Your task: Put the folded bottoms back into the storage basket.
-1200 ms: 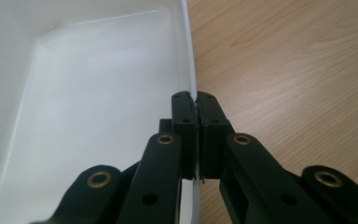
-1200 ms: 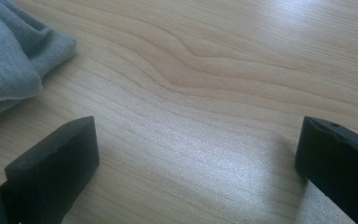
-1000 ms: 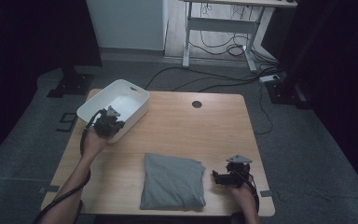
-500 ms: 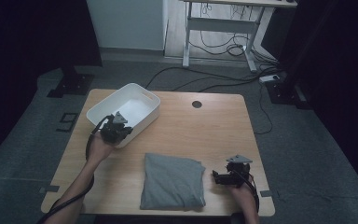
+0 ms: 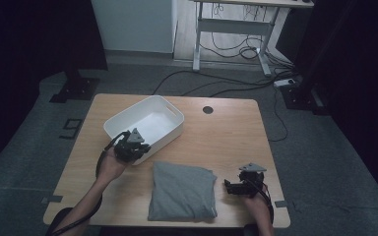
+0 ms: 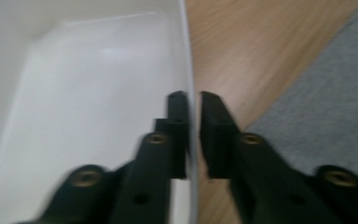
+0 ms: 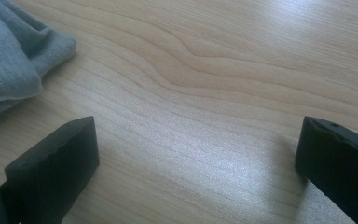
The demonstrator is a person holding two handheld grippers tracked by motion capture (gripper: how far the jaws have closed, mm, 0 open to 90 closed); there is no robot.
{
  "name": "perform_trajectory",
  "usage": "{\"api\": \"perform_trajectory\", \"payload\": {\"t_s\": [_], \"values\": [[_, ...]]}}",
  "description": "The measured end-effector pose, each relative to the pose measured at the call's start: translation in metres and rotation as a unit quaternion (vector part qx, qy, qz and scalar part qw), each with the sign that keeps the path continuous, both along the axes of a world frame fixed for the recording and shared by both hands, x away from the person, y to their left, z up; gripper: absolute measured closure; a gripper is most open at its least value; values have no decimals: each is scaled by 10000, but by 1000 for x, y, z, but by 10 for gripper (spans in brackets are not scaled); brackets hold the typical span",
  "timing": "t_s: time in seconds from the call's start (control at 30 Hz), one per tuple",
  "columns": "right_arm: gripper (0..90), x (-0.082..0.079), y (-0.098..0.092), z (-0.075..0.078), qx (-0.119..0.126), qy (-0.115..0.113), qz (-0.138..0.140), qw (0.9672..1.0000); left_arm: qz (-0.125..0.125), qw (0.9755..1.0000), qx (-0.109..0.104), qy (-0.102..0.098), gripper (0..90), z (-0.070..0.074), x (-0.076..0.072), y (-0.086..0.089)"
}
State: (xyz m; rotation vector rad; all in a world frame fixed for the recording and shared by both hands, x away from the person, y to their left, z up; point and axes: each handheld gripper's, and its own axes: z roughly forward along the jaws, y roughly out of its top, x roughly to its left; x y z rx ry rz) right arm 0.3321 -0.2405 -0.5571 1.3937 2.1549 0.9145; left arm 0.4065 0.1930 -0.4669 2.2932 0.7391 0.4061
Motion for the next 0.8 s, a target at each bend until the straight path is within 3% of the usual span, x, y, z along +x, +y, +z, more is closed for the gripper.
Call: {"api": "perform_trajectory", "payload": {"t_s": [0.1, 0.17, 0.27, 0.33, 0.37, 0.4, 0.57, 0.63, 0.8], "values": [[0, 0, 0, 0, -2, 0, -1, 10000, 73, 10000, -53, -26, 493, 7, 3, 3], [0, 0, 0, 0, -2, 0, -1, 10000, 386, 9989, -232, -158, 410, 21, 7, 14], [0, 0, 0, 0, -8, -6, 5, 10000, 756, 9956, -520, -165, 304, 31, 13, 30], [0, 0, 0, 0, -5, -3, 3, 10000, 1054, 9926, -570, -182, 244, 33, 17, 43], [0, 0, 0, 0, 0, -9, 2, 10000, 1054, 9926, -570, -182, 225, 33, 17, 43], [0, 0, 0, 0, 0, -9, 2, 10000, 1343, 9890, -611, -141, 211, 31, 19, 57], [0, 0, 0, 0, 0, -8, 1, 10000, 1956, 9784, -655, -99, 180, 26, 19, 84], [0, 0, 0, 0, -6, -3, 0, 10000, 2027, 9772, -627, -112, 183, 25, 18, 88], [0, 0, 0, 0, -8, -1, -17, 10000, 2362, 9706, -451, -101, 203, 14, 11, 99]]}}
